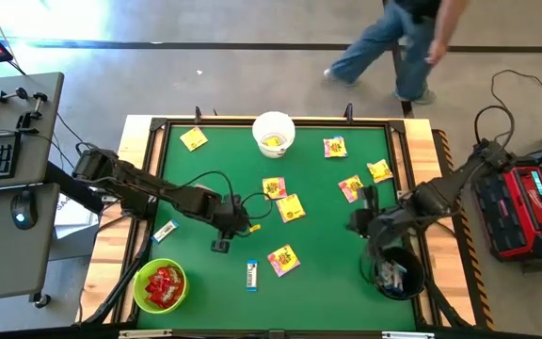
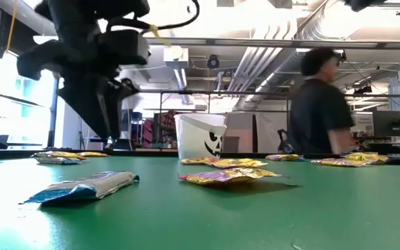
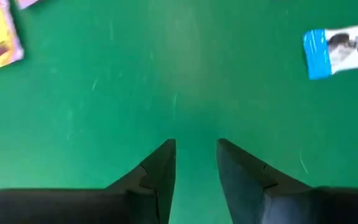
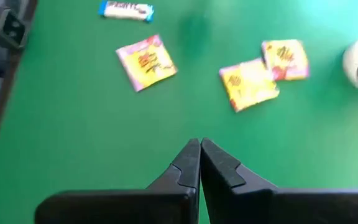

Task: Sort candy by brand, put in halloween buckets
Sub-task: Put the white candy into the black bucket

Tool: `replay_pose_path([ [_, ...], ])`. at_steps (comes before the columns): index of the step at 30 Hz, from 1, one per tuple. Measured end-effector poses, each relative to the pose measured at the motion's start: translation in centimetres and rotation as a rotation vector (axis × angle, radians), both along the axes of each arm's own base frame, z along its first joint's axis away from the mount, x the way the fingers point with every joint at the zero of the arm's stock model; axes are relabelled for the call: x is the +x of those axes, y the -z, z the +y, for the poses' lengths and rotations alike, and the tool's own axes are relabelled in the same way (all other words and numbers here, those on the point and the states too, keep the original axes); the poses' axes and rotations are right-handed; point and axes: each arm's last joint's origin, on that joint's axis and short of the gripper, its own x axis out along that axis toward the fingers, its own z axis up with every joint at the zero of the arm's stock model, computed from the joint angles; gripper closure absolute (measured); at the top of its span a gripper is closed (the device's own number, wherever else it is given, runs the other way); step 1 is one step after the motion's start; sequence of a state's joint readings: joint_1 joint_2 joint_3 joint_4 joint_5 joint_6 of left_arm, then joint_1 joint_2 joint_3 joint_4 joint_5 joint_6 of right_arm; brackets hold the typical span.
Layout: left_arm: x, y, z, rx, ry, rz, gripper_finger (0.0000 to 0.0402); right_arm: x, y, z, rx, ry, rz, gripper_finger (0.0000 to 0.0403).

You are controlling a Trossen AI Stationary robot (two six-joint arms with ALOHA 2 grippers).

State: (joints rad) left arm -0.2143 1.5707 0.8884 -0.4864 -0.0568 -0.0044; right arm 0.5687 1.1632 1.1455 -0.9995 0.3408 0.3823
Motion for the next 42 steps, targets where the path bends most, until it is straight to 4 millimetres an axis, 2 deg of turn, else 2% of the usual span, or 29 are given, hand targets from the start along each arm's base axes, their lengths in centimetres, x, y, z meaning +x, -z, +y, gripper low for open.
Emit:
replay_pose_path([
  [3,-0.7,-0.4,-0.1,0.054,-0.001,0.093,0.0286,1.1,1.5,-0.9,-0.029,-0.028,-0.034,0.0403],
  [9,-2.3,-0.3,0.7,0.164,-0.02,0.276,0.0254,2.8,6.1,-2.3,0.024,-0.09,-0.071,0.0403],
  [16,-2.6,-0.2,2.7,0.217,-0.031,0.342,0.0201,3.4,9.3,-3.3,0.097,-0.125,-0.138,0.0403],
  [21,-3.2,0.5,4.6,0.226,-0.01,0.397,0.0189,3.5,9.6,-3.4,0.116,-0.132,-0.149,0.0403],
  [26,-3.5,1.1,5.4,0.194,0.01,0.422,0.0188,3.5,9.6,-3.4,0.113,-0.138,-0.153,0.0403],
  [32,-4.2,2.1,5.6,0.187,0.053,0.447,0.0188,3.5,9.6,-3.4,0.113,-0.139,-0.154,0.0403],
  [42,-3.9,2.6,5.6,0.187,0.054,0.448,0.0188,3.6,9.5,-3.3,0.117,-0.138,-0.167,0.0403],
])
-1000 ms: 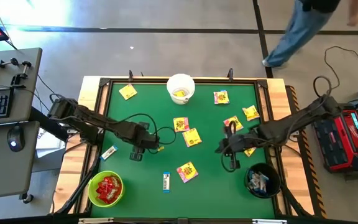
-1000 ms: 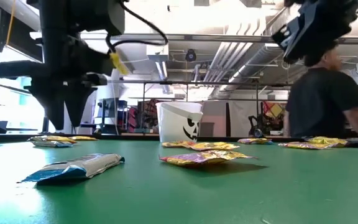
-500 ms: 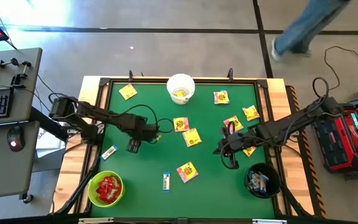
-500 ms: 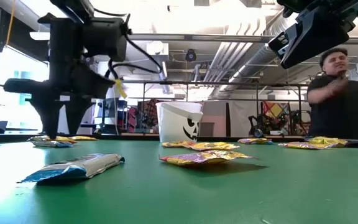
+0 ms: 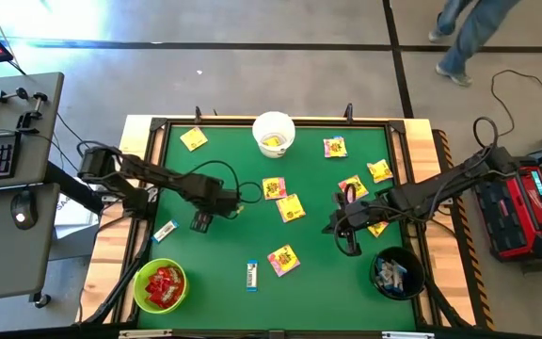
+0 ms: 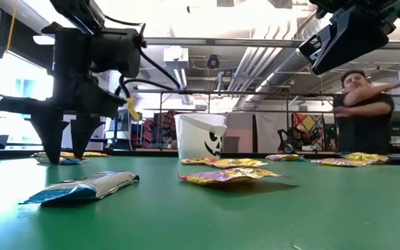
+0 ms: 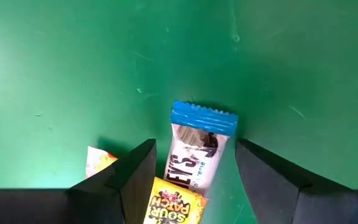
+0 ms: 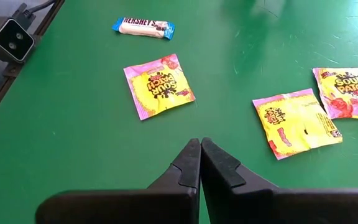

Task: Sort candy by brand, put in halloween buckets
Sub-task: Put the white candy into the black bucket

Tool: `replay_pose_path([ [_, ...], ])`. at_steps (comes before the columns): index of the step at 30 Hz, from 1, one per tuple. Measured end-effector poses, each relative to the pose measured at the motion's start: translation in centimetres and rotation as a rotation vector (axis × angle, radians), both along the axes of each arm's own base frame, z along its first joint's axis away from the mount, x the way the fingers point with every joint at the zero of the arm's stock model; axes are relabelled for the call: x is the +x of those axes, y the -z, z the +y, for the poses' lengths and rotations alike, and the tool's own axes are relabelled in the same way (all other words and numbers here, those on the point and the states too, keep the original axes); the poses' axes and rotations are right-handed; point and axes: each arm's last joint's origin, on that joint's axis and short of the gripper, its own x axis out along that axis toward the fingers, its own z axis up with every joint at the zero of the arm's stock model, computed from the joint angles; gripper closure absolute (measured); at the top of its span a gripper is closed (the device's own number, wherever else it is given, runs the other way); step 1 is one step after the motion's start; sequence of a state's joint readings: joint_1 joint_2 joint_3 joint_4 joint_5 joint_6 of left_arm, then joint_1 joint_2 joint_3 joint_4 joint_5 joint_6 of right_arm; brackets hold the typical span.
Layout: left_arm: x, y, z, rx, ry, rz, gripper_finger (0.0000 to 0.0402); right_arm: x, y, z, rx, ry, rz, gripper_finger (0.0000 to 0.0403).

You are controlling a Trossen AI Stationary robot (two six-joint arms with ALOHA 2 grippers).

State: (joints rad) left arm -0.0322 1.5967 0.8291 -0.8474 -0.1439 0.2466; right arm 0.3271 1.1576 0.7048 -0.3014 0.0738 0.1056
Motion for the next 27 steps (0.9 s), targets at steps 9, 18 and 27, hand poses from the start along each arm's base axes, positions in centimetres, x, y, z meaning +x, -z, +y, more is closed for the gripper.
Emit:
replay_pose_path([
  [9,0.23,0.99,-0.01,0.0,0.002,0.049,0.0188,0.0,0.0,0.0,-0.001,-0.001,0.0,0.0403],
  [18,0.23,1.07,-0.07,-0.014,0.001,0.05,0.0237,0.0,0.0,0.0,0.0,0.0,0.0,0.0403],
  [27,0.36,0.94,-0.2,-0.027,0.02,0.049,0.0298,0.0,0.0,0.0,0.001,0.001,0.0,0.0403],
])
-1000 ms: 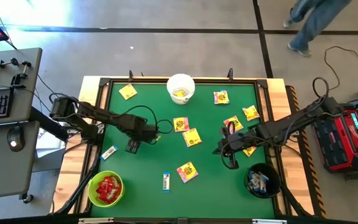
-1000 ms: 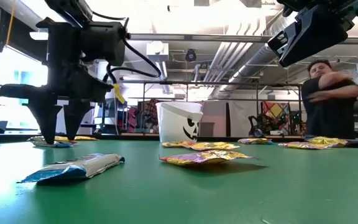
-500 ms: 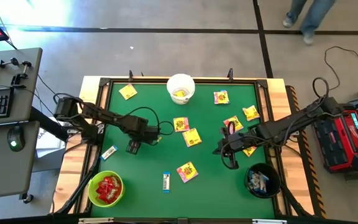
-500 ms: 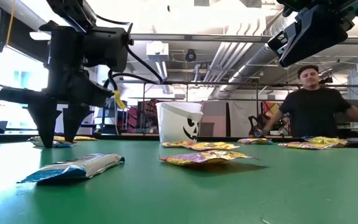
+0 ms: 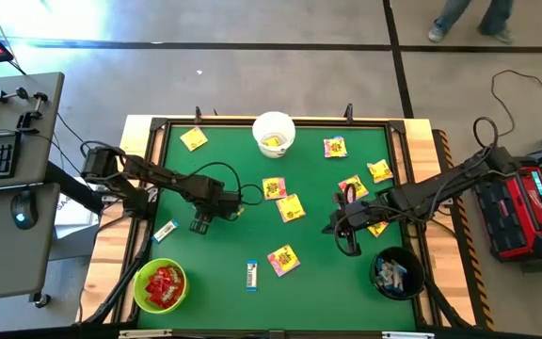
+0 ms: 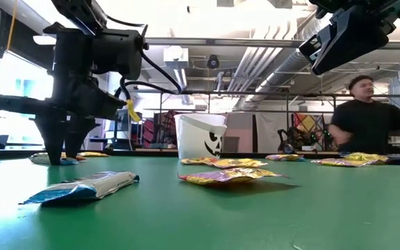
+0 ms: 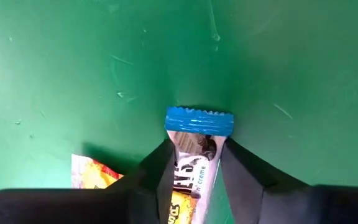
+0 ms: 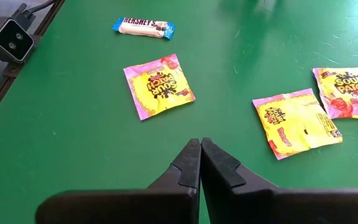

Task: Sort candy by brand, put in halloween buckets
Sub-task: Put the white candy into the black bucket

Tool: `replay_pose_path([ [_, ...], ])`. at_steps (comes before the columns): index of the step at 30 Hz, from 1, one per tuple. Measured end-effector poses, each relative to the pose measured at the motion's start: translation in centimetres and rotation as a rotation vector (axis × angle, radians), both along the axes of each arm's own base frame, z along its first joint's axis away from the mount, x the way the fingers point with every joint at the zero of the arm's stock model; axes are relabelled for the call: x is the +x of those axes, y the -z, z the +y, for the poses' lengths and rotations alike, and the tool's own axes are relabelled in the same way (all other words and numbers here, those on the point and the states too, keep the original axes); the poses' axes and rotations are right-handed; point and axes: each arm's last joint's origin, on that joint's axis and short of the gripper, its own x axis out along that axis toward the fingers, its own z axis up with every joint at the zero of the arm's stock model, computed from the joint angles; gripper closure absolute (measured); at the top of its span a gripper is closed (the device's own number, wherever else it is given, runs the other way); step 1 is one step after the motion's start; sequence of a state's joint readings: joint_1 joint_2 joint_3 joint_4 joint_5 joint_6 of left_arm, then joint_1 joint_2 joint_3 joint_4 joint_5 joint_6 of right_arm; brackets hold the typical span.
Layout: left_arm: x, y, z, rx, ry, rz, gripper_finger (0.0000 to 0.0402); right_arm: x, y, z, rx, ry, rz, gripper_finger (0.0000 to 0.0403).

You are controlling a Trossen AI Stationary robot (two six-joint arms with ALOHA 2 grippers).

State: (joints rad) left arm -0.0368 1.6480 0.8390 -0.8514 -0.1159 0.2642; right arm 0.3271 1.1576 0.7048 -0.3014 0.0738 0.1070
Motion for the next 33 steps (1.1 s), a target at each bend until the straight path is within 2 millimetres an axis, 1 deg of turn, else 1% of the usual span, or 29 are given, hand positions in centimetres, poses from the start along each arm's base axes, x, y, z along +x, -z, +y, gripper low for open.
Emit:
replay_pose_path([
  [5,0.7,-0.6,-0.4,0.007,0.018,-0.014,0.0302,0.0,0.0,0.0,-0.001,-0.001,0.003,0.0403],
  [7,1.4,-1.0,-0.6,-0.001,0.018,-0.065,0.0303,-0.2,0.2,0.0,-0.004,0.004,0.028,0.0403],
  [9,1.7,-1.3,-0.7,-0.011,0.005,-0.079,0.0304,-0.4,0.4,-0.1,-0.008,0.012,0.057,0.0403],
  [11,1.7,-1.4,-0.8,-0.036,-0.005,-0.08,0.0306,-0.4,0.4,-0.1,-0.006,0.018,0.059,0.0403],
  [15,2.5,-1.5,-1.0,-0.09,-0.028,-0.148,0.0312,-0.2,0.3,-0.1,-0.002,0.021,0.04,0.0403],
  [19,3.0,-1.6,-1.2,-0.141,-0.045,-0.207,0.0323,-0.1,0.3,0.0,-0.026,0.067,0.021,0.0402],
  [25,3.4,-1.7,-1.4,-0.174,-0.057,-0.245,0.0339,0.4,1.5,0.6,-0.03,0.109,0.069,0.0402],
  [33,3.4,-1.7,-1.5,-0.178,-0.108,-0.249,0.0366,1.1,3.6,1.7,-0.109,0.175,0.108,0.0402],
])
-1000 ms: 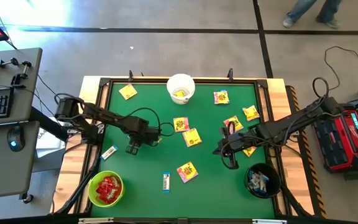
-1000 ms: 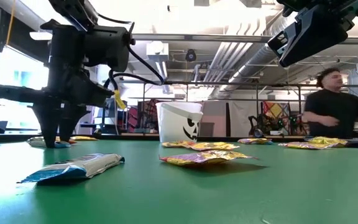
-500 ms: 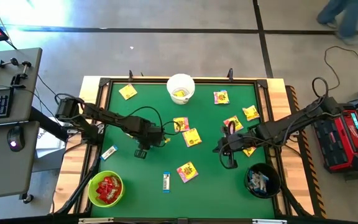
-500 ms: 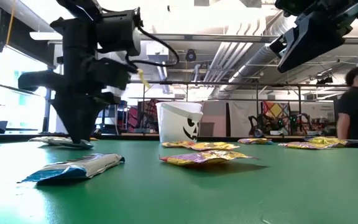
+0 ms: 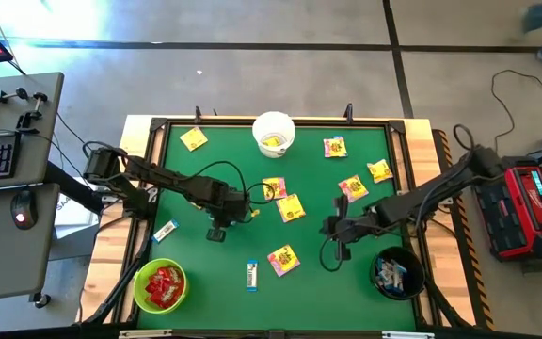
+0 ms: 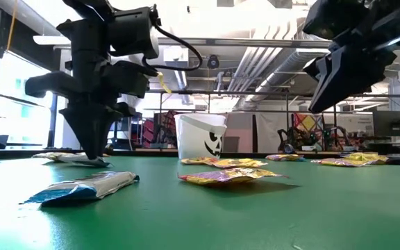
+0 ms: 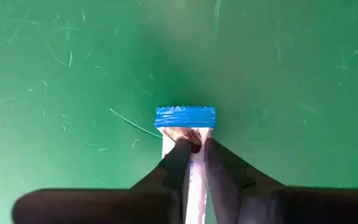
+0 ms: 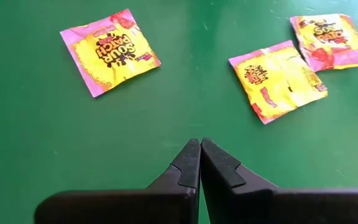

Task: Sort candy by brand, put in halloween buckets
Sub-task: Put the white candy into the black bucket

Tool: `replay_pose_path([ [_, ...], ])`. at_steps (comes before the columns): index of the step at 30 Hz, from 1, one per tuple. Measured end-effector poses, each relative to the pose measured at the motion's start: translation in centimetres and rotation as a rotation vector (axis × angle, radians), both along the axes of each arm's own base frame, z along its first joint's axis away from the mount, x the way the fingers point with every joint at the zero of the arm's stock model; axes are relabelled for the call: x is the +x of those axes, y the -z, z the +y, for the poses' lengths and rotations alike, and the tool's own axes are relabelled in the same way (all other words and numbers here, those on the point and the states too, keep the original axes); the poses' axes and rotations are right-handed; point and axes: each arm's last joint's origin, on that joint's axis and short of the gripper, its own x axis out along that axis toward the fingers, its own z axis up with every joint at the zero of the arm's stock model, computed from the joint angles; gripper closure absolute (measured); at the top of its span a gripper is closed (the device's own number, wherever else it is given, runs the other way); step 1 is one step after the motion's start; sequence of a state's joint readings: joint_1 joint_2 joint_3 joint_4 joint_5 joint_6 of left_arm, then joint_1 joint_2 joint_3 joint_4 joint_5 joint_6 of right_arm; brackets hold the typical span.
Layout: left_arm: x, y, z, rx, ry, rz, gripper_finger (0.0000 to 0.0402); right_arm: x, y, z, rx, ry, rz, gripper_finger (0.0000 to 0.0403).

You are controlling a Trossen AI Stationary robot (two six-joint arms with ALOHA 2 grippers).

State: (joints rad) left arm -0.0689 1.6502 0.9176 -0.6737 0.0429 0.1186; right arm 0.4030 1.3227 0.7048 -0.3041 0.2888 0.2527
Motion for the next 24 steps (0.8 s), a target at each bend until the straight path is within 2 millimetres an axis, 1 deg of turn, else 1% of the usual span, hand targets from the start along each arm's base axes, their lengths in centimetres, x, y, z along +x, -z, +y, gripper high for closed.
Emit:
replay_pose_path([
  [6,0.0,0.0,-0.5,-0.003,-0.016,0.002,0.0396,0.3,0.4,0.5,0.005,-0.012,-0.009,0.0402],
  [8,-0.1,0.0,-0.7,-0.004,-0.014,0.004,0.04,0.3,0.4,0.5,0.005,-0.012,-0.01,0.0402],
  [12,0.4,-0.8,-1.4,-0.009,-0.006,-0.014,0.0401,0.3,0.4,0.5,0.004,-0.012,-0.01,0.0402],
  [19,1.8,-3.0,-2.6,-0.017,0.035,-0.082,0.0401,0.3,0.4,0.5,0.005,-0.013,-0.009,0.0402],
  [21,2.1,-3.5,-2.7,-0.022,0.02,-0.1,0.0401,0.3,0.4,0.5,0.008,-0.015,-0.008,0.0402],
  [24,1.9,-3.5,-2.9,-0.013,-0.012,-0.074,0.0396,0.3,0.4,0.5,0.01,-0.016,-0.007,0.0402],
])
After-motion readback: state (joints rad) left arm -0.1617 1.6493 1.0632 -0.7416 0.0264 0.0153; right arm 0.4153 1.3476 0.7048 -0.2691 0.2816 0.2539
